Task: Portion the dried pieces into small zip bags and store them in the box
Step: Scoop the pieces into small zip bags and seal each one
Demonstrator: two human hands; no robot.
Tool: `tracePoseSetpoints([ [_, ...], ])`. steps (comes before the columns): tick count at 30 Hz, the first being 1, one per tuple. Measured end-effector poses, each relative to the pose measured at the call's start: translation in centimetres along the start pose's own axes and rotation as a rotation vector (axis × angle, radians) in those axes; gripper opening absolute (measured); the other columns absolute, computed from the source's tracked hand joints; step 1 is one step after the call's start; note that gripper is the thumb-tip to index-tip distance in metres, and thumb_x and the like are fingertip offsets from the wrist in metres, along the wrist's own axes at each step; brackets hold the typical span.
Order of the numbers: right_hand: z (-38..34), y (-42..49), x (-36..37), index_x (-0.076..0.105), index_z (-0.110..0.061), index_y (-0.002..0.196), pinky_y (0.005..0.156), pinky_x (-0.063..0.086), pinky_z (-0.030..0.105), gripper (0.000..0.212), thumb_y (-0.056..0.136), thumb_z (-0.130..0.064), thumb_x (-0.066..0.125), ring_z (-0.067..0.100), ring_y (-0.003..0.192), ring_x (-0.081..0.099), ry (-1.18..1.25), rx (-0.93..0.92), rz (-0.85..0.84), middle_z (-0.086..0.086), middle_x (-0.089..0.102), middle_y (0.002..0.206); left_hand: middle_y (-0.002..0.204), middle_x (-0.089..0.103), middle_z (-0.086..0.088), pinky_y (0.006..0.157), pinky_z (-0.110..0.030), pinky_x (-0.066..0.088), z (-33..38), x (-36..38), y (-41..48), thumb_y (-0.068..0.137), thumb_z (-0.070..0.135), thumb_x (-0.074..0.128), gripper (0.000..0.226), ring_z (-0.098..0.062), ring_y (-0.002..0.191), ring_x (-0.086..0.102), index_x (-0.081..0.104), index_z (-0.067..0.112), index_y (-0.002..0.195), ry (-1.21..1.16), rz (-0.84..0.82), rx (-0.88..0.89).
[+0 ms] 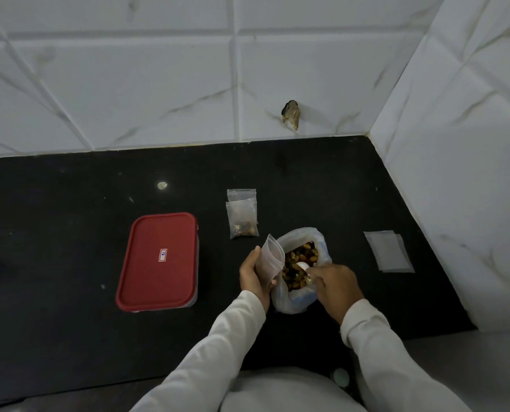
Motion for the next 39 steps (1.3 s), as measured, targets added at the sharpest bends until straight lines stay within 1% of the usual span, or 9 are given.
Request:
tracePoseSetpoints([
  [5, 0.8, 0.4, -0.1, 0.073, -0.019, 0.106, 0.079, 0.044, 0.013, 0.019, 0.094, -0.015, 0.059, 0.008, 0.092, 0.061, 0.347, 0.055, -0.071, -0.003, 0.07, 0.098, 0.122, 0.069, -0.016, 0.088, -0.037, 0.049, -0.2, 0.0, 0.2, 0.084, 0.044, 0.066, 0.049, -0.032, 0.115, 0.062, 0.069, 0.013, 0.121, -0.011, -0.004, 0.003],
  [8, 0.9, 0.9, -0.1, 0.073, -0.02, 0.105, 0.082, 0.047, 0.014, 0.02, 0.092, -0.012, 0.061, 0.003, 0.087, 0.063, 0.465, 0.112, -0.106, -0.013, 0.068, 0.088, 0.122, 0.069, -0.016, 0.091, -0.04, 0.05, 0.0, 0.1, 0.0, 0.086, 0.043, 0.065, 0.048, -0.031, 0.115, 0.062, 0.068, 0.012, 0.123, -0.031, -0.022, -0.008],
  [11, 0.9, 1.4, 0.1, 0.073, -0.026, 0.102, 0.066, 0.047, 0.009, 0.019, 0.092, -0.014, 0.062, 0.004, 0.075, 0.067, 0.585, 0.219, -0.174, -0.01, 0.069, 0.078, 0.122, 0.068, -0.016, 0.088, -0.04, 0.049, 0.1, 0.1, -0.1, 0.088, 0.041, 0.063, 0.046, -0.031, 0.115, 0.061, 0.067, 0.012, 0.123, -0.036, -0.026, -0.016],
  [14, 1.0, 1.6, 0.2, 0.073, -0.028, 0.098, 0.061, 0.047, 0.01, 0.018, 0.093, -0.015, 0.062, 0.007, 0.074, 0.068, 0.689, 0.289, -0.203, -0.004, 0.072, 0.082, 0.122, 0.067, -0.016, 0.09, -0.04, 0.048, 0.2, 0.0, -0.1, 0.089, 0.041, 0.061, 0.045, -0.031, 0.115, 0.06, 0.067, 0.011, 0.122, -0.036, -0.035, -0.008],
  [20, 2.0, 0.8, -0.4, 0.072, -0.032, 0.095, 0.076, 0.046, 0.015, 0.019, 0.092, -0.016, 0.063, 0.004, 0.084, 0.066, 0.751, 0.294, -0.161, -0.01, 0.071, 0.085, 0.123, 0.067, -0.016, 0.106, -0.047, 0.044, 0.5, -0.4, 0.0, 0.087, 0.041, 0.062, 0.042, -0.033, 0.117, 0.06, 0.068, 0.014, 0.118, -0.028, -0.06, 0.003],
  [25, 3.0, -0.1, -0.9, 0.072, -0.028, 0.101, 0.075, 0.046, 0.02, 0.018, 0.092, -0.017, 0.061, 0.008, 0.089, 0.065, 0.839, 0.325, -0.151, -0.005, 0.071, 0.09, 0.121, 0.068, -0.014, 0.085, -0.04, 0.05, 0.9, -0.2, -0.2, 0.089, 0.041, 0.061, 0.039, -0.032, 0.115, 0.061, 0.069, 0.016, 0.118, -0.022, -0.046, 0.013],
  [28, 2.3, -0.6, -2.1, 0.073, -0.027, 0.102, 0.072, 0.048, 0.023, 0.018, 0.092, -0.016, 0.062, 0.013, 0.083, 0.066, 0.944, 0.324, -0.08, 0.0, 0.071, 0.087, 0.122, 0.069, -0.013, 0.08, -0.038, 0.05, 0.9, -0.1, -0.1, 0.088, 0.042, 0.063, 0.042, -0.031, 0.114, 0.062, 0.07, 0.016, 0.12, -0.019, -0.041, 0.008],
  [32, 0.2, -1.2, -4.0, 0.073, -0.024, 0.102, 0.066, 0.049, 0.019, 0.019, 0.091, -0.013, 0.063, 0.011, 0.076, 0.066, 1.061, 0.273, 0.026, -0.004, 0.073, 0.084, 0.122, 0.068, -0.015, 0.103, -0.048, 0.046, 0.8, -0.3, 0.1, 0.086, 0.041, 0.065, 0.041, -0.034, 0.117, 0.06, 0.069, 0.016, 0.119, -0.026, -0.063, -0.024],
  [39, -2.7, -1.3, -5.3, 0.074, -0.026, 0.099, 0.065, 0.052, 0.019, 0.017, 0.091, -0.014, 0.064, 0.006, 0.068, 0.064, 1.038, 0.159, 0.067, -0.006, 0.073, 0.084, 0.122, 0.069, -0.015, 0.106, -0.048, 0.043, 0.8, -0.4, 0.1, 0.085, 0.039, 0.065, 0.041, -0.033, 0.118, 0.06, 0.072, 0.014, 0.117, -0.038, -0.071, -0.028],
])
Point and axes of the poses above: each hand's wrist, its own y-axis towards the middle knuckle, its own x-axis out of the palm, z = x × y, the point moved 4 cm from there along y, towards the middle knuckle
